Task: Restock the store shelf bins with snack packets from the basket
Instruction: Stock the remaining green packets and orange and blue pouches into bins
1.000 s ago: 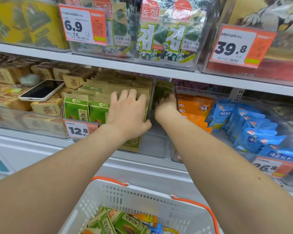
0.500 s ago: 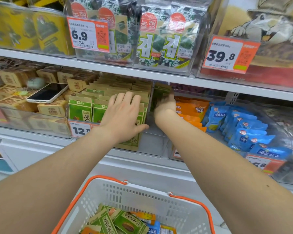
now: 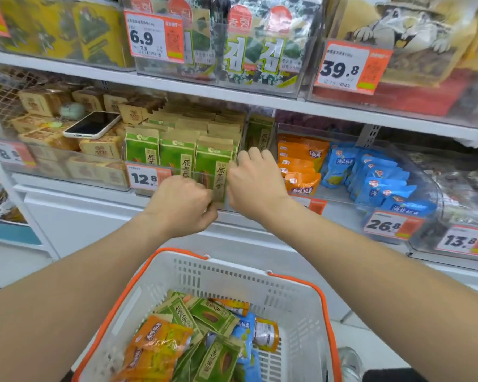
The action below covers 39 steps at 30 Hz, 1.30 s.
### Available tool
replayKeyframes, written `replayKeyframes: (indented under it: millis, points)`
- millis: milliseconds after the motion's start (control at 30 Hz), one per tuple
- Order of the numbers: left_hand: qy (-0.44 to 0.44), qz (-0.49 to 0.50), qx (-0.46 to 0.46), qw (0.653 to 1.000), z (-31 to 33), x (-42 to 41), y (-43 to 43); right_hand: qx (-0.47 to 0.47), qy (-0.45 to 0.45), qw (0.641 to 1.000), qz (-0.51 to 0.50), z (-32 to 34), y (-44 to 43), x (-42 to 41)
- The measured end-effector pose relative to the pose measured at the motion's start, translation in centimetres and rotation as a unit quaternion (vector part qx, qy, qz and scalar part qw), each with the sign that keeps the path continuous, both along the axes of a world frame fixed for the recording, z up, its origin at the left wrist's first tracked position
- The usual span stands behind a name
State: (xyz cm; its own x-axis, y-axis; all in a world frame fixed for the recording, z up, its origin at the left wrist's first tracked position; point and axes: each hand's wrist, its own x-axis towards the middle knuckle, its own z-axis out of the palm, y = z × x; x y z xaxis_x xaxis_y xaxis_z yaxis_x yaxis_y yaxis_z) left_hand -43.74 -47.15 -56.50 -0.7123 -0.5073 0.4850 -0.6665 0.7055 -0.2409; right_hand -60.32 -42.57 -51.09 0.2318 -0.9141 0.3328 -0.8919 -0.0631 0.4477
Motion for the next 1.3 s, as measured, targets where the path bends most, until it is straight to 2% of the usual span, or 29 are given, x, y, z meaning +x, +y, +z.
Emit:
replayKeyframes:
  millis: [100, 167, 233, 300, 400, 500, 567, 700, 833, 967, 1000, 1100, 1200, 1233, 1267, 1300]
  points:
    - [-0.017, 0.075, 0.083, 0.994, -3.2, 0.9, 1.4, 0.065, -0.031, 0.997, 0.029, -2.0, 1.4, 1.2]
    - [-0.037, 0.146, 0.18, 0.972, -5.6, 0.8, 2.8, 0.134, -0.079, 0.988, 0.006, -3.6, 1.9, 1.7]
    - [-0.056, 0.175, 0.254, 0.95, -8.4, 0.6, 4.3, 0.193, -0.126, 0.973, -0.021, -6.0, 2.3, 2.1]
    - [-0.115, 0.195, 0.305, 0.925, -11.4, 0.9, 5.5, 0.241, -0.134, 0.961, -0.03, -8.8, 3.1, 2.5]
    - [-0.205, 0.222, 0.418, 0.857, -15.1, 2.2, 6.8, 0.308, -0.101, 0.946, -0.009, -13.0, 5.1, 3.2]
    - [-0.278, 0.2, 0.517, 0.784, -17.6, 3.3, 8.2, 0.357, -0.072, 0.931, 0.014, -16.4, 6.7, 3.8]
    - [-0.33, 0.176, 0.529, 0.762, -19.0, 3.4, 9.3, 0.377, -0.067, 0.924, 0.018, -17.8, 7.1, 4.2]
    - [-0.379, 0.162, 0.484, 0.772, -21.0, 3.4, 10.2, 0.396, -0.094, 0.913, 0.023, -19.1, 7.1, 4.1]
    - [-0.345, 0.155, 0.499, 0.78, -20.8, 3.4, 9.7, 0.436, -0.118, 0.892, 0.015, -19.8, 7.3, 3.2]
    - [-0.317, 0.147, 0.488, 0.8, -20.3, 3.2, 9.9, 0.453, -0.153, 0.878, -0.014, -19.7, 7.5, 2.2]
    - [-0.304, 0.146, 0.473, 0.814, -20.1, 3.1, 9.8, 0.456, -0.168, 0.874, -0.031, -19.5, 7.6, 1.9]
    - [-0.176, 0.117, 0.425, 0.88, -19.5, 2.3, 9.0, 0.459, -0.224, 0.852, -0.112, -18.8, 7.7, 1.0]
    - [-0.033, 0.075, 0.374, 0.924, -18.0, 0.5, 8.5, 0.451, -0.306, 0.82, -0.173, -17.3, 7.5, -0.8]
    - [-0.012, 0.07, 0.343, 0.937, -17.4, -0.1, 8.5, 0.444, -0.368, 0.794, -0.193, -16.9, 7.4, -1.7]
    - [0.003, 0.066, 0.304, 0.951, -16.8, -0.8, 8.6, 0.429, -0.467, 0.739, -0.226, -16.6, 7.4, -2.6]
    - [0.016, 0.056, 0.267, 0.962, -16.2, -1.3, 8.7, 0.414, -0.584, 0.649, -0.258, -16.3, 7.4, -3.5]
